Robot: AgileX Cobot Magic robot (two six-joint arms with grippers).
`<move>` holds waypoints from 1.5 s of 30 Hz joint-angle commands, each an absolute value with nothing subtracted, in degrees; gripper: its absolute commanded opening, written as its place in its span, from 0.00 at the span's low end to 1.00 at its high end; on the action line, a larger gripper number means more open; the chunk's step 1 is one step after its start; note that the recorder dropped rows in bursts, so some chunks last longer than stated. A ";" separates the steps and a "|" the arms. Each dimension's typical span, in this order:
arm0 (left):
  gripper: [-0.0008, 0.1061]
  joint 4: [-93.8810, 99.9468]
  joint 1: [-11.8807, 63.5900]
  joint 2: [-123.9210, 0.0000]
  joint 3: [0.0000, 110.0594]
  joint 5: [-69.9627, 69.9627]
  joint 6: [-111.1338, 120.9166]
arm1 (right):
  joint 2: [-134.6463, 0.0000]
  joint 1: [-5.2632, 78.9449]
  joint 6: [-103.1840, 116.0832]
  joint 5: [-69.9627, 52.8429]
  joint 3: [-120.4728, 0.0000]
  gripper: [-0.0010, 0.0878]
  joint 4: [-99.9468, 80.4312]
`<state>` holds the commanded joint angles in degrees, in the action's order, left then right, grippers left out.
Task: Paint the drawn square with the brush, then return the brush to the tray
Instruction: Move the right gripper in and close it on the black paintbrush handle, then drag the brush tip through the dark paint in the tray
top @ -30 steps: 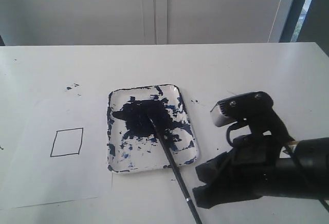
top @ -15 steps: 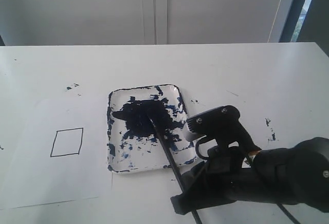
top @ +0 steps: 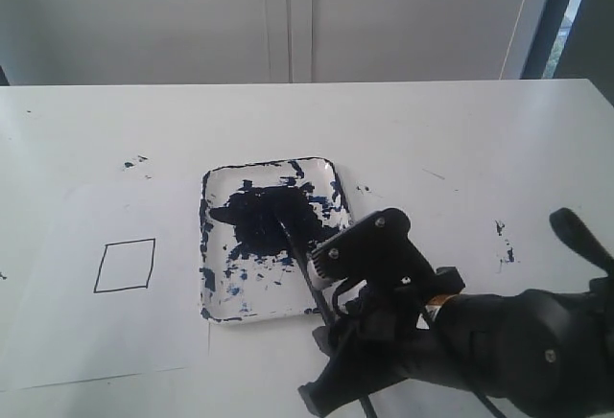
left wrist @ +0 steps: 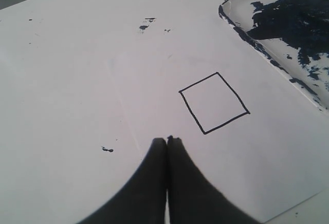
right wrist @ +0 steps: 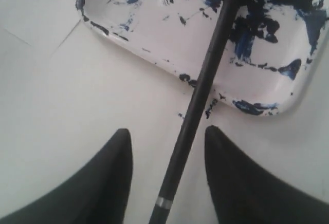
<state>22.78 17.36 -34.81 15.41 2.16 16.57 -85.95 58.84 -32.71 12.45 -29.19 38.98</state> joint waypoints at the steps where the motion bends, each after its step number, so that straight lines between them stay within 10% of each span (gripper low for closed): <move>1: 0.01 22.78 17.36 -34.81 15.41 2.16 16.57 | -86.47 58.98 -32.71 13.42 -29.19 0.50 38.94; 45: 0.01 23.02 17.36 -34.81 15.41 2.16 16.57 | -94.51 59.37 -29.76 14.62 -28.53 0.48 41.92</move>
